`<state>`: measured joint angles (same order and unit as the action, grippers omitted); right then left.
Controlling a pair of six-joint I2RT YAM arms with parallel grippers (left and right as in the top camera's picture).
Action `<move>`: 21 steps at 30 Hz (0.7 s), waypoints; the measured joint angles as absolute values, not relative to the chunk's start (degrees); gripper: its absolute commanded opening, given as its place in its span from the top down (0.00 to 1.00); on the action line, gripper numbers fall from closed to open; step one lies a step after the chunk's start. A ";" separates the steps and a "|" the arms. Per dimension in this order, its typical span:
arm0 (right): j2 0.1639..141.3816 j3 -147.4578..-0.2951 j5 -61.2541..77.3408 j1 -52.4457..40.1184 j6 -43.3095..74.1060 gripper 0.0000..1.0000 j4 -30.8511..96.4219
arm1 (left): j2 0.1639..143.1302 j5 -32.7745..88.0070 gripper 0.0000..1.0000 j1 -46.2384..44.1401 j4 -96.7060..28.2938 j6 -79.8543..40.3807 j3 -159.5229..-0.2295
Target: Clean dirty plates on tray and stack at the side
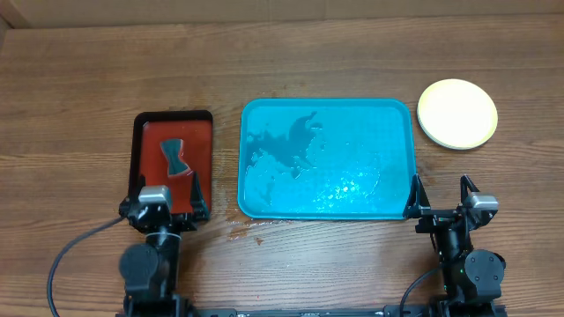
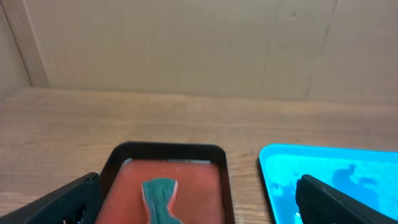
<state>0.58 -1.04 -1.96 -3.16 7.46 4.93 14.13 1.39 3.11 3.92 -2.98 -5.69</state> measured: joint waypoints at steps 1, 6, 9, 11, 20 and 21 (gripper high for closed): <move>0.58 -1.04 -1.93 -3.16 7.42 0.00 4.95 | 12.71 1.52 0.00 3.14 4.45 -2.98 -4.75; 0.58 -1.04 -1.93 -3.16 7.44 0.00 4.97 | 6.26 1.98 0.01 3.14 5.61 -2.98 -1.02; 0.58 -1.04 -1.93 -3.16 7.42 0.00 4.93 | 3.75 2.02 0.01 3.11 5.63 -2.98 -0.56; 0.58 -1.04 -1.93 -3.16 7.42 0.00 4.95 | 2.26 2.09 0.01 3.11 5.52 -2.98 -0.56; 0.58 -1.04 -1.93 -3.16 7.42 0.00 4.91 | 0.99 1.93 0.01 3.07 -4.29 -2.98 -0.47; 0.60 -1.04 -1.93 -3.16 7.44 0.00 4.93 | 0.86 1.89 0.00 3.07 -4.32 -2.98 -0.47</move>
